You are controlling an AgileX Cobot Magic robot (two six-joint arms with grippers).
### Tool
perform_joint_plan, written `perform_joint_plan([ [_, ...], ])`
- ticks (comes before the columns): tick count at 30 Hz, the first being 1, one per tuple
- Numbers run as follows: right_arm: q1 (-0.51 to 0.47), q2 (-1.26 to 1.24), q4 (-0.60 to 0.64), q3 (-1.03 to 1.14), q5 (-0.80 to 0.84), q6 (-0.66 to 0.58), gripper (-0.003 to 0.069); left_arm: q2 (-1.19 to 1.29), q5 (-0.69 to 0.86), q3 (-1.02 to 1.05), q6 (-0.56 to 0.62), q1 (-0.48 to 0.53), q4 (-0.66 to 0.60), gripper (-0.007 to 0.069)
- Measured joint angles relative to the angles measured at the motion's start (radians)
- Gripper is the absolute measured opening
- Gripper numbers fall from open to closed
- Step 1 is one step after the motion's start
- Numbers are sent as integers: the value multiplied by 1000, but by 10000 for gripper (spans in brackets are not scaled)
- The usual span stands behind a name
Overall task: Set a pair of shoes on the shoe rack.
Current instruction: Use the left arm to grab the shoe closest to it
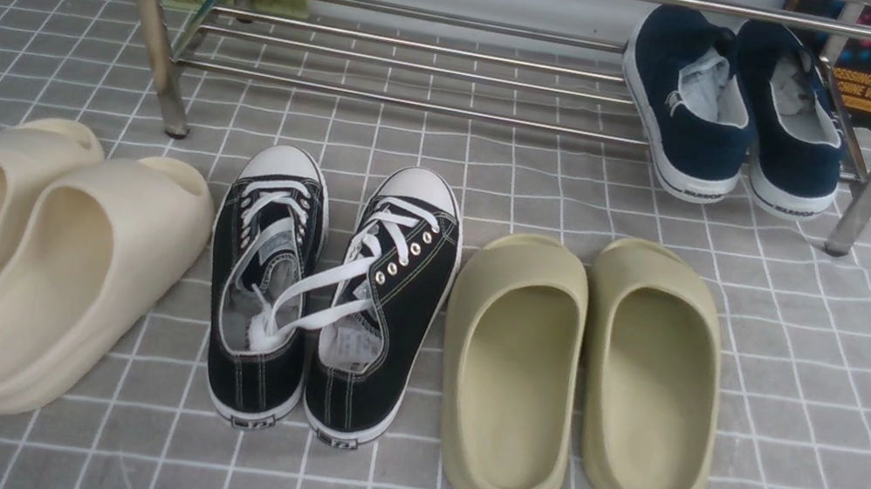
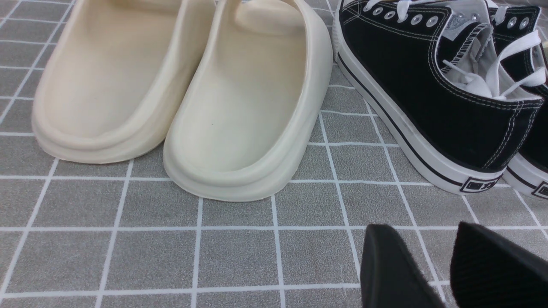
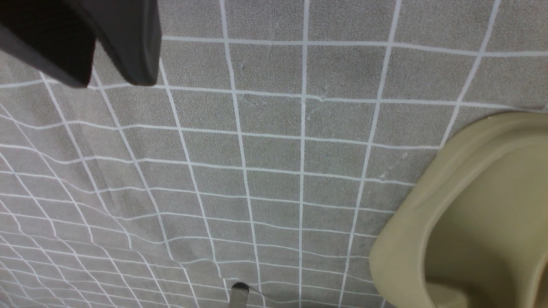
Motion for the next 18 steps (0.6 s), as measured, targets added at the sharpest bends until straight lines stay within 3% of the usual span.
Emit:
perform_joint_plan([
  [18,0,0,0,0,0,0,213,0,0,0,0,0,0,238],
])
